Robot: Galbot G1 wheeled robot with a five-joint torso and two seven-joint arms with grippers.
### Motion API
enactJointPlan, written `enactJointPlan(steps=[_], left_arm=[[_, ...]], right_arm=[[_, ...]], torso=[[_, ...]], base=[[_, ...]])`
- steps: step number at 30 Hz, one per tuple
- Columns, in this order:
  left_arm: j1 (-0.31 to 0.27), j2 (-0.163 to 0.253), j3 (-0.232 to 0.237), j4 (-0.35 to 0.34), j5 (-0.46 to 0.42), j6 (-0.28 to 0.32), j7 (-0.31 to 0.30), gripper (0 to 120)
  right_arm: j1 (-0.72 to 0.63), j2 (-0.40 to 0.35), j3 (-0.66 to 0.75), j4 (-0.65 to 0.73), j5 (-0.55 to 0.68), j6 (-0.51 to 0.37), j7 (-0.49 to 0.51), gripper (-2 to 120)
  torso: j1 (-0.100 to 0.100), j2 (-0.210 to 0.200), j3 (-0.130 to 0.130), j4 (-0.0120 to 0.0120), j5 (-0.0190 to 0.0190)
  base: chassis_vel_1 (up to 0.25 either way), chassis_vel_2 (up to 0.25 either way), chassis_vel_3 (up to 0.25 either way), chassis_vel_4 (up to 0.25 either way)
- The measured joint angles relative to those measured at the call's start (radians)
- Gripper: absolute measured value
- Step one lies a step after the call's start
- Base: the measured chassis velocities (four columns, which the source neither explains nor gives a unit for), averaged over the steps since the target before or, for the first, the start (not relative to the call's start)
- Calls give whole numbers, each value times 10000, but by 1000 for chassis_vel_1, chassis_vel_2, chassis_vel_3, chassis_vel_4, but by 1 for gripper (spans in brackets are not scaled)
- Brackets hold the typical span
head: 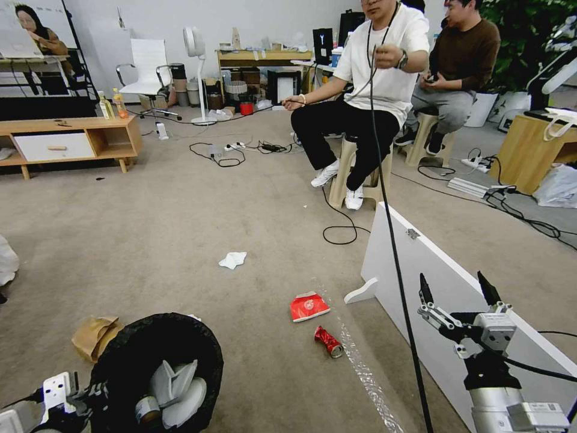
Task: Pick up the trash bin and place the garbage on the floor into it.
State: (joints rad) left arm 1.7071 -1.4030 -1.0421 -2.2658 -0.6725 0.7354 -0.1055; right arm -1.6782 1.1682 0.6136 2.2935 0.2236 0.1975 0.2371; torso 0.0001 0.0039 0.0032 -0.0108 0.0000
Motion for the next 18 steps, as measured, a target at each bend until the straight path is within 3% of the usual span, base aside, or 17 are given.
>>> enactJointPlan(steps=[10, 18], left_arm=[[72, -19, -25, -60, 0, 0, 52, 3], [98, -29, -43, -91, -6, 0, 64, 3]], right_arm=[[-23, 74, -25, -10, -87, 91, -88, 100], [-27, 72, -28, -22, -117, 113, -104, 100]], torso=[[-1, 0, -1, 0, 0], [-1, 3, -1, 0, 0]], base=[[-13, 10, 14, -9], [-160, 146, 157, -160]])
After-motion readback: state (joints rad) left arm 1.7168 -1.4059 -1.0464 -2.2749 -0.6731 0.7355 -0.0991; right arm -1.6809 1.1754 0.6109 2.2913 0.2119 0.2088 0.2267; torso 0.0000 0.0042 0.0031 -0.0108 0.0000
